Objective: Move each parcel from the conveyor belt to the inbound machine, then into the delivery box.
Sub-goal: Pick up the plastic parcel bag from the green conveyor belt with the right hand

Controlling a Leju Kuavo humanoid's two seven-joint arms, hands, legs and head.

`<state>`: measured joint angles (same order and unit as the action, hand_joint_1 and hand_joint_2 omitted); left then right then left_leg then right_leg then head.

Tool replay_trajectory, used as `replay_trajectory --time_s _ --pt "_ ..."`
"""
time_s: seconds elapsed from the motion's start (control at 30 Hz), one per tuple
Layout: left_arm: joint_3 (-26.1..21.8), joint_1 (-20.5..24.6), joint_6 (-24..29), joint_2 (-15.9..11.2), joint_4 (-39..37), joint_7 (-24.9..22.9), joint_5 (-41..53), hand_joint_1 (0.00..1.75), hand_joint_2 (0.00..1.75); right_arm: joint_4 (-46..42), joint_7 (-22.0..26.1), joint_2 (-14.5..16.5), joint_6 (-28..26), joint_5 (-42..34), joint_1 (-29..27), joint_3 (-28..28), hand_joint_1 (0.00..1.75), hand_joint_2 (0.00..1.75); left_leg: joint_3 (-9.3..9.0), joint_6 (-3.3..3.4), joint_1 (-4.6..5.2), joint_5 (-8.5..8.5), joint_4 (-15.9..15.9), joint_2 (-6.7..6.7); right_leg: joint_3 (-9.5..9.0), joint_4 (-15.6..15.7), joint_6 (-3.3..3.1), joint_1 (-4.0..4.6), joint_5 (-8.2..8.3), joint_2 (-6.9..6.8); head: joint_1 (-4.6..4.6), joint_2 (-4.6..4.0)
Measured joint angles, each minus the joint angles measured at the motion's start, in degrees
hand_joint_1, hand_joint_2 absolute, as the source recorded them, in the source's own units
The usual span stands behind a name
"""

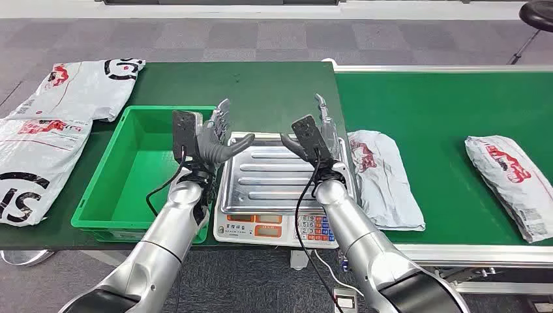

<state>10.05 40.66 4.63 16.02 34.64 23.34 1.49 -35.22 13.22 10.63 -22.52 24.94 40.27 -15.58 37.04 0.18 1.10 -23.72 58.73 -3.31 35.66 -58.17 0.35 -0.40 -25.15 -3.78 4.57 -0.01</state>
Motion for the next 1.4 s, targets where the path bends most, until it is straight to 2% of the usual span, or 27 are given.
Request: replay_trajectory --time_s 0.2,0.47,0.7,0.83,1.13,1.3,1.4 --pt "0.0 -0.6 0.1 -0.2 0.0 0.3 -0.7 0.0 1.75 -0.6 -1.0 0.4 -0.2 1.0 -0.1 0.0 0.0 1.75 0.0 0.0 0.0 0.0 0.0 0.0 0.0 0.0 0.0 0.0 -0.01 0.0 0.0 0.0" --pt "0.0 -1.2 1.3 -0.8 0.7 0.5 -0.7 0.0 1.75 -0.8 -7.4 -0.8 -5.0 7.1 0.6 0.0 0.0 1.75 0.0 0.0 0.01 0.0 0.0 0.0 0.0 0.0 0.01 -0.01 0.01 -0.01 -0.01 0.01" --pt "0.0 -1.7 1.9 -1.8 1.5 0.7 -1.0 0.0 1.75 0.6 -14.6 -6.1 -4.9 16.4 3.5 0.0 0.0 1.75 0.0 0.01 0.02 0.01 0.0 0.09 -0.03 0.0 0.02 -0.02 0.02 -0.07 0.0 0.01" --pt "0.0 -1.8 2.1 -2.5 1.5 1.3 -1.5 0.0 1.75 2.6 -16.8 -10.0 -4.1 20.0 5.2 0.0 0.0 1.75 0.0 0.01 0.02 0.01 0.0 0.12 -0.04 0.0 0.02 -0.02 0.02 -0.1 0.0 0.01" --pt "0.0 -2.4 1.9 -3.4 1.8 1.6 -1.7 0.0 1.75 6.2 -19.4 -16.7 -2.0 22.2 5.1 0.6 0.0 1.75 0.03 0.02 0.02 -0.01 0.0 0.23 -0.04 0.0 0.02 -0.01 0.01 -0.2 -0.01 0.01" --pt "0.0 -2.4 1.9 -3.5 1.8 1.6 -1.7 0.0 1.75 7.3 -20.0 -18.6 -1.4 22.3 4.8 1.1 0.0 1.75 0.01 0.04 0.02 -0.04 0.0 0.04 -0.01 0.0 0.03 -0.02 0.02 -0.01 -0.01 0.01" --pt "0.0 -2.4 1.7 -3.5 1.8 1.5 -1.8 0.0 1.75 8.1 -21.3 -19.8 0.8 21.2 4.0 2.2 0.0 1.75 0.0 0.07 0.02 -0.04 0.0 0.16 -0.03 0.0 0.03 -0.02 0.01 -0.15 0.0 0.01"
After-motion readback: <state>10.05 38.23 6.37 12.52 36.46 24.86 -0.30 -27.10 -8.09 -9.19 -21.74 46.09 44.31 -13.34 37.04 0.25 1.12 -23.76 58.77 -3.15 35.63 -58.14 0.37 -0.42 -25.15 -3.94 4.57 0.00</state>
